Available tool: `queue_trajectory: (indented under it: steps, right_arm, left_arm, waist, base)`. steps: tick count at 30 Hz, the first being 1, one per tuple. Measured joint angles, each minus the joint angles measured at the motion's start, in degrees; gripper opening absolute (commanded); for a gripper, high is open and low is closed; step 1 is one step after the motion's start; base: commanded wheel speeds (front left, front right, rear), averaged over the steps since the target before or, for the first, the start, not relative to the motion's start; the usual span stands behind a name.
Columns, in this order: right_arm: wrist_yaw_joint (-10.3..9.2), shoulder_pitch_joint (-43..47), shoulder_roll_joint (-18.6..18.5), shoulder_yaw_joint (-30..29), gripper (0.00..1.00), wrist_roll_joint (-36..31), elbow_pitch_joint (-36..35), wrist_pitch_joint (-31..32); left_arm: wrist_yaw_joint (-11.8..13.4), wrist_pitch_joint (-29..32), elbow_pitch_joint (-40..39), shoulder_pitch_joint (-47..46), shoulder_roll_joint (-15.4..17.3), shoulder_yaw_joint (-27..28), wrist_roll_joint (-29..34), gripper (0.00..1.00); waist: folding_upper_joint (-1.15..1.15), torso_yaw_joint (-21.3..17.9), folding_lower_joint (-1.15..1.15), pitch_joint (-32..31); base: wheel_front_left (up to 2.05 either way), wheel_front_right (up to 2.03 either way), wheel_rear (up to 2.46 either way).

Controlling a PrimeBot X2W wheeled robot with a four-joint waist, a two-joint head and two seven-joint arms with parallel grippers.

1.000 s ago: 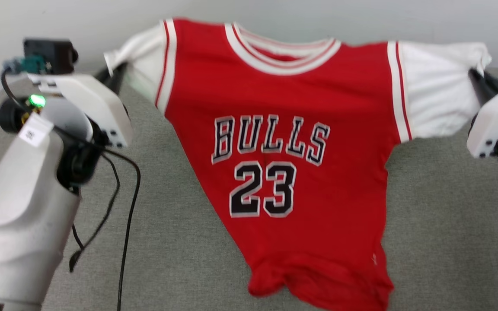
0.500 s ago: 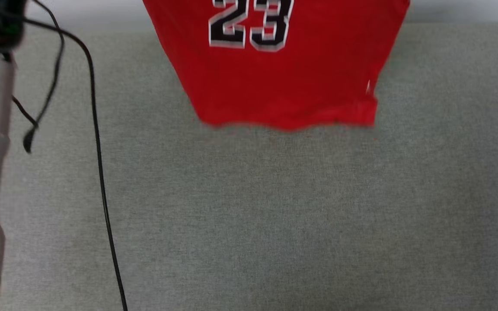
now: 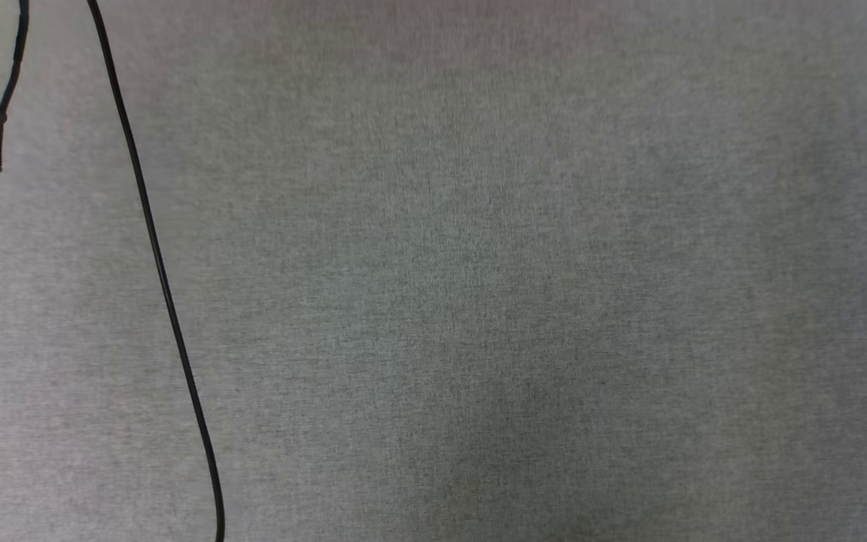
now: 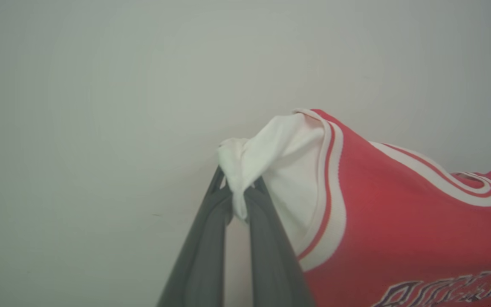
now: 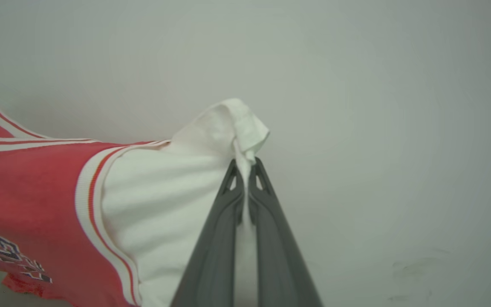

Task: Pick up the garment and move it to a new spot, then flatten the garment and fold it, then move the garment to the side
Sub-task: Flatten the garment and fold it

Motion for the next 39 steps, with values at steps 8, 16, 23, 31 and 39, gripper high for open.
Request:
queue_trajectory:
  steps: [8, 16, 23, 31, 39]
  right_arm:
    - [0.00, 1.26, 2.64, 1.27, 0.00, 0.89, 6.72, -3.52]
    - [-0.01, 10.70, 5.00, 3.03, 0.00, 4.67, 13.41, -7.01]
    - [-0.01, 22.48, 4.67, 4.89, 0.00, 9.69, 15.68, -9.69]
    - [0.00, 37.38, 2.02, 8.11, 0.00, 13.33, 13.12, -10.46]
    - [0.00, 52.02, 0.53, 7.56, 0.00, 16.15, 6.71, -8.65]
  left_arm:
    - [-2.04, -2.35, 6.23, 1.48, -1.63, -0.25, -2.43, 0.00]
    - [-3.24, -3.30, 11.94, 9.77, -4.12, -1.97, -7.08, 0.00]
    - [-3.25, -6.58, 9.14, 22.77, -4.54, -5.23, -12.35, 0.00]
    - [-3.26, -8.80, 4.80, 38.63, -2.52, -7.33, -15.38, 0.00]
    - [-3.01, -9.28, -0.55, 53.90, -1.51, -6.67, -15.24, 0.00]
  waist:
    - [0.00, -0.03, 0.00, 4.77]
    - [0.00, 0.49, 0.00, 4.65]
    - [0.00, 0.85, 0.00, 1.48]
    - [0.00, 0.97, -0.01, -4.63]
    - [0.00, 0.86, -0.02, -12.53]
  base:
    - [0.00, 0.00, 0.00]
    - [0.00, 0.00, 0.00]
    - [0.00, 0.00, 0.00]
    - [0.00, 0.00, 0.00]
    - [0.00, 0.00, 0.00]
